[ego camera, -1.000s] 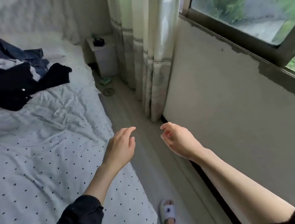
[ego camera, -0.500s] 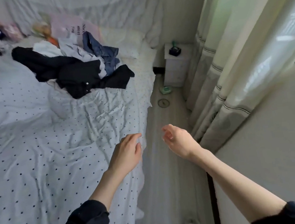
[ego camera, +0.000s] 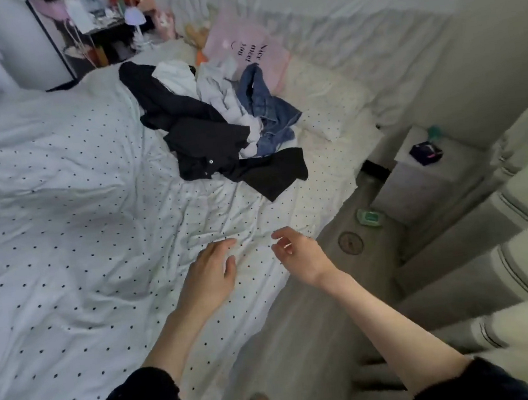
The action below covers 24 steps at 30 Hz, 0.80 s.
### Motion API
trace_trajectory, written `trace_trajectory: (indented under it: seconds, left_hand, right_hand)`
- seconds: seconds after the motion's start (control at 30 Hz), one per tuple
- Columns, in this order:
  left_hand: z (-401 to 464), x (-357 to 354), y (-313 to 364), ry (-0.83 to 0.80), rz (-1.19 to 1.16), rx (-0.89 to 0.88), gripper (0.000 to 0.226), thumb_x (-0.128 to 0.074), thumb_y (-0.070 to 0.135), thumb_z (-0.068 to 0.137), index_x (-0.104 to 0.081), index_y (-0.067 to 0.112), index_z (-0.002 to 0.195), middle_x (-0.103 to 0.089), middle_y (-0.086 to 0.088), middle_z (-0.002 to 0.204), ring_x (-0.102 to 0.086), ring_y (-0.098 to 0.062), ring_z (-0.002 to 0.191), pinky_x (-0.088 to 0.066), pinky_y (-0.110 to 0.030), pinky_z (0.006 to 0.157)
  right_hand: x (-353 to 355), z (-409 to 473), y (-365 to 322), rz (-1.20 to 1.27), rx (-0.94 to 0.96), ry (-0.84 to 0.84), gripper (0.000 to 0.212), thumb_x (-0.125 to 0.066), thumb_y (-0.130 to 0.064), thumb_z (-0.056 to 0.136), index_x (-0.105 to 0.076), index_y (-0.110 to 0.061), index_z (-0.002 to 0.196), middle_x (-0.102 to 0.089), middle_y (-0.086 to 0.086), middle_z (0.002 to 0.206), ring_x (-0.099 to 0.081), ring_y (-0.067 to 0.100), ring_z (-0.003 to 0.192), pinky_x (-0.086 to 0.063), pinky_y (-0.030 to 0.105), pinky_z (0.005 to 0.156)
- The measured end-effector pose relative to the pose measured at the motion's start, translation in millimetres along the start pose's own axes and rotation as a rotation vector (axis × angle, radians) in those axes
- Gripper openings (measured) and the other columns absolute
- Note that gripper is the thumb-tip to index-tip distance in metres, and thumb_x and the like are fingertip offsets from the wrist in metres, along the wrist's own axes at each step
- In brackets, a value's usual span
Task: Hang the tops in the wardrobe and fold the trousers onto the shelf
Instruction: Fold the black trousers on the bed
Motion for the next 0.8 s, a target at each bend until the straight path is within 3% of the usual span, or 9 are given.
trace_trajectory:
  seconds: [0.17,0.37,0.5,0.7,0.8]
  left_hand:
    - [77.5,7.7,-31.2,0.1,-0.024,0.174,0.038,-0.043,0.017,0.097,-0.047,0.017,0.135,-0.051,-0.007,0.134,-0.049,-0.024,0.121,-0.04,-0.037,0.102]
    - [200.7,9.6,-51.7,0.141,-0.064,0.254,0.038,-0.043,0.017,0.097,-0.047,0.016,0.135,-0.05,-0.007,0.136,-0.046,-0.023,0.125,-0.037,-0.036,0.104]
    - [276.1,13.3,-52.7,0.146,-0.059,0.286,0.038,-0.041,0.019,0.098,-0.046,0.017,0.135,-0.049,-0.003,0.137,-0.046,-0.021,0.125,-0.037,-0.035,0.104]
    - [332.4,13.0,-81.1,0.151,-0.051,0.432,0.037,-0.042,0.018,0.098,-0.046,0.017,0.135,-0.05,-0.005,0.136,-0.046,-0.023,0.124,-0.037,-0.036,0.104]
    - [350.2,14.8,-100.0,0.204,-0.063,0.54,0.038,-0.043,0.016,0.097,-0.047,0.014,0.134,-0.052,-0.008,0.134,-0.049,-0.025,0.122,-0.039,-0.038,0.102]
  right_hand:
    - [11.1,107.6,1.7,-0.017,0.077,-0.101,0.029,-0.047,-0.02,0.097,-0.052,-0.012,0.125,-0.063,0.009,0.112,-0.06,0.024,0.1,-0.045,0.027,0.082]
    - [37.4,250.0,1.7,-0.089,0.089,-0.15,0.028,-0.046,-0.022,0.098,-0.052,-0.013,0.123,-0.064,0.006,0.105,-0.06,0.022,0.093,-0.045,0.024,0.068]
    - [63.4,338.3,-6.6,-0.191,0.153,-0.16,0.03,-0.048,-0.023,0.097,-0.052,-0.012,0.124,-0.064,0.004,0.107,-0.06,0.019,0.099,-0.048,0.031,0.084]
    - [54.1,461.4,-15.8,-0.415,0.228,-0.198,0.04,-0.052,-0.029,0.095,-0.045,-0.012,0.131,-0.051,0.007,0.13,-0.049,0.024,0.12,-0.043,0.037,0.096]
    - [36.8,519.3,-30.1,-0.645,0.325,-0.169,0.048,-0.055,-0.033,0.093,-0.041,-0.013,0.134,-0.047,0.008,0.132,-0.046,0.027,0.122,-0.041,0.041,0.097]
Point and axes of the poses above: each hand's wrist, its own z-axis towards the middle knuckle, its own x-axis out of the back of the hand, y = z × x, the point moved 8 cm from there along z, towards the middle knuckle
